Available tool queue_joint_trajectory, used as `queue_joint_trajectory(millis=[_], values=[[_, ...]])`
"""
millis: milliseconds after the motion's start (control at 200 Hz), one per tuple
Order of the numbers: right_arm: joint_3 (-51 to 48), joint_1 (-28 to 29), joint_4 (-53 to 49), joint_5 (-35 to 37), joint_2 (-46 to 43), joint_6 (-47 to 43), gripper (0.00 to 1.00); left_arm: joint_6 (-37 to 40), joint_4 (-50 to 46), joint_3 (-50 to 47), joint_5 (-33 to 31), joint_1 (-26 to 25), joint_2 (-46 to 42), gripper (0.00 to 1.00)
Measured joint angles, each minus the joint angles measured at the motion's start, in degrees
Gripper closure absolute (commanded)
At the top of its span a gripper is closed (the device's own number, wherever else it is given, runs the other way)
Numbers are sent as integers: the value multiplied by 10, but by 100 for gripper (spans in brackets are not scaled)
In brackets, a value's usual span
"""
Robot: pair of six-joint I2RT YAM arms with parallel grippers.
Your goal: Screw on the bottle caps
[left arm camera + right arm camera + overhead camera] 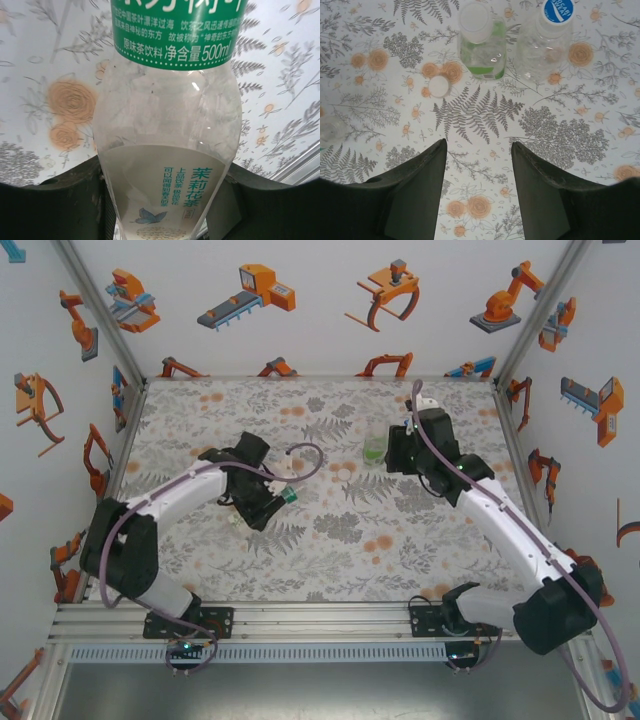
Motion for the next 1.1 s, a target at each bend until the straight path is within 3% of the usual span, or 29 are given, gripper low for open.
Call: queue_joint_trajectory(millis=[355,626,746,1102], values=[[70,56,-1,-14,128,2,48,-37,109,-51,78,84,-182,65],[154,84,-1,-27,242,2,48,-88,188,-80,106,157,-248,85],[184,87,-1,-36,294,2,48,-110,212,-89,124,180,-259,99],[243,87,-20,-44,415,0,48,-129,224,-91,146,196,-249,100]])
